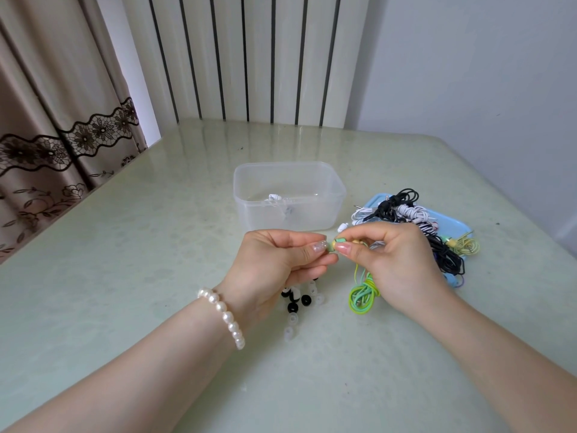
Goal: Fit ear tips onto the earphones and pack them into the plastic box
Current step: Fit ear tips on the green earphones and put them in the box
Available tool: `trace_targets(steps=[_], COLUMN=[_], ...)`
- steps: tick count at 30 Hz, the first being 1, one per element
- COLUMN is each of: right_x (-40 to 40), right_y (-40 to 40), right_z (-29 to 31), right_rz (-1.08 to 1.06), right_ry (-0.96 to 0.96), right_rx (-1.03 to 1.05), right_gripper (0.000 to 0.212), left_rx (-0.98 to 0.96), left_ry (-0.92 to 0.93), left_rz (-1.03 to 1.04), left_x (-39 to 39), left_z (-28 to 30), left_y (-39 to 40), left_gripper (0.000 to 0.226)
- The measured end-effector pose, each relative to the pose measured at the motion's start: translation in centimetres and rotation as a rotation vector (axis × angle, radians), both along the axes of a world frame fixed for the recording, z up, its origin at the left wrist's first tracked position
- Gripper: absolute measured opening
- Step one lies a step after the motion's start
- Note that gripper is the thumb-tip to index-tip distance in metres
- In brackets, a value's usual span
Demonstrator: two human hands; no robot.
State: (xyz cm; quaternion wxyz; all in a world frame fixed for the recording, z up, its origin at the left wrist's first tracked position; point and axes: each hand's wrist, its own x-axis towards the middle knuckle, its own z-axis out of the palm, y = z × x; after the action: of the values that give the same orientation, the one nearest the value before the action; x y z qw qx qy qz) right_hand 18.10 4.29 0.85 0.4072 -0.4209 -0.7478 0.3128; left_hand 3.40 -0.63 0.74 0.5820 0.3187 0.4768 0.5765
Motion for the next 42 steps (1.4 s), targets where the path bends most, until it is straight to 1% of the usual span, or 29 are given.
trace_targets(steps=[2,4,7,9,11,12,13,16,17,19,28,36,42], right_x=[0.0,0.0,-0.1,-0.2,-0.1,-0.1,-0.1,0.0,0.0,0.1,0.2,0.3,0.4], right_y=[0.0,0.1,-0.1,-0.3,-0.4,-0.4,-0.5,-0.6,-0.6,-0.7,-0.4,-0.4,-0.3], right_z=[-0.1,-0.4,-1.0,-1.2,-1.2,-1.0,-0.6,0.7,1.0,1.2,1.2,1.2,1.1], right_rz=[-0.015,-0.041,-0.094,-0.136,-0.144,-0.127,-0.089,0.048,0.065,0.075,0.087,0.100,0.091], right_ry=[-0.024,-0.048,-0.089,-0.165,-0.171,-0.126,-0.053,0.181,0.214,0.230,0.252,0.186,0.140], right_rx=[0.037,0.095,0.238,0.394,0.449,0.411,0.327,-0.023,-0.094,-0.151,-0.182,-0.120,-0.006], right_gripper=[0.030,0.027,0.007,0.010,0.012,0.011,0.009,0.011,0.010,0.009,0.007,0.007,0.015], left_rx=[-0.001,-0.003,-0.002,-0.003,-0.002,-0.003,-0.007,-0.031,-0.038,-0.048,-0.068,-0.036,0.035], left_ry=[0.001,-0.010,-0.040,-0.065,-0.092,-0.112,-0.135,-0.200,-0.216,-0.240,-0.273,-0.159,-0.043], left_rz=[0.007,0.015,0.023,0.025,0.035,0.039,0.040,0.022,0.012,-0.001,0.000,0.029,0.057], left_x=[0.1,0.3,0.5,0.5,0.5,0.4,0.3,0.0,0.0,0.0,0.0,0.1,0.1], left_z=[0.0,0.0,0.0,0.1,0.2,0.3,0.5,0.7,0.8,0.8,0.6,0.4,0.2], left_y=[0.0,-0.1,-0.2,-0.3,-0.3,-0.3,-0.3,-0.1,-0.1,-0.1,0.0,-0.1,-0.1], left_gripper=[0.008,0.010,0.014,0.016,0.014,0.013,0.012,0.010,0.010,0.010,0.014,0.010,0.009])
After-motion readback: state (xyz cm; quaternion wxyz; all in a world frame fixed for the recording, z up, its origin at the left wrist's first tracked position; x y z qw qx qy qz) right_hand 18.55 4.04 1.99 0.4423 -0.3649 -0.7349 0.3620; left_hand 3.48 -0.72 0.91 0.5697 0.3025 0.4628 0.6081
